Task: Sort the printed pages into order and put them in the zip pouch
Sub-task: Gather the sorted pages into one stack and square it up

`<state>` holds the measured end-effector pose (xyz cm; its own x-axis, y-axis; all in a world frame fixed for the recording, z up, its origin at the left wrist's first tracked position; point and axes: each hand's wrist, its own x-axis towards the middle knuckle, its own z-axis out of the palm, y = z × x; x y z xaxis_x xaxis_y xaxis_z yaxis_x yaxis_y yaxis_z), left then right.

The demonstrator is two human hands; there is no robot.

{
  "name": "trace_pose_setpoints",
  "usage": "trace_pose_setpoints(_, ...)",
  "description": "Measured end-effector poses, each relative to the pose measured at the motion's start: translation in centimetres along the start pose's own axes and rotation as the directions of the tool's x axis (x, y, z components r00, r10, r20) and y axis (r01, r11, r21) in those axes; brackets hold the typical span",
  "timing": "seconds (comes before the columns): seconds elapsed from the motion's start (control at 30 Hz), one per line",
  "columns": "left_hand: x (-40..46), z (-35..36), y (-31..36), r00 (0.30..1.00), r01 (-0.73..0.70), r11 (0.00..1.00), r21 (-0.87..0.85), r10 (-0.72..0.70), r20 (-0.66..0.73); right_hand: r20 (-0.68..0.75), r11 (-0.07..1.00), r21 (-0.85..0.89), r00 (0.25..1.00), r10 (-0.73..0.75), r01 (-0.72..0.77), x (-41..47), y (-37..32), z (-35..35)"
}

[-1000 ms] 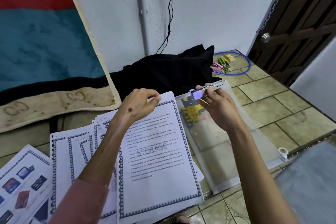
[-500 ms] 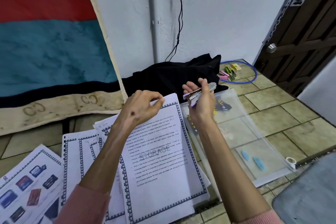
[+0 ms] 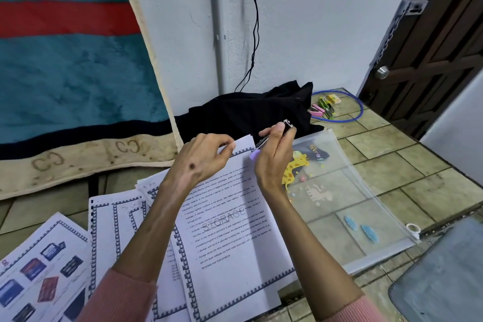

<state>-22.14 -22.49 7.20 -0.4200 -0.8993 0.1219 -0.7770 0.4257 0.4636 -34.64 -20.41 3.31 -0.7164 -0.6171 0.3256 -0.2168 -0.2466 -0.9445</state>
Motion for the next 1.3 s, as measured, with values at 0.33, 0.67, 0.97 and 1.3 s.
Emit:
trace_pose_setpoints(0.33,-0.4,-0.3,-0.5,1.000,0.000,1.000,-0.001,0.000,-0.024,-0.036,0.993,0.120,0.999,0.008,-0.004,0.0,0.3,0.3)
trace_pose_setpoints(0.67,-0.4,-0.2,-0.5,1.000,0.001,1.000,-0.008,-0.001,-0.028,-0.021,0.977,0.158,0.989,0.148,-0.143,0.0,0.2,0.9)
trace_pose_setpoints(0.97,-0.5,0.0,-0.1,1.000,-0.019,1.000,-0.005,0.019,-0.004,-0.032,0.969,0.153,0.979,0.200,-0.193,-0.1,-0.4,2.0)
trace_pose_setpoints(1.3,-0.7,0.3,-0.2,0.997,-0.067,0.998,-0.019,0.066,-0.034,-0.076,0.979,0.124,0.982,0.174,-0.164,0.4,-1.2,2.3)
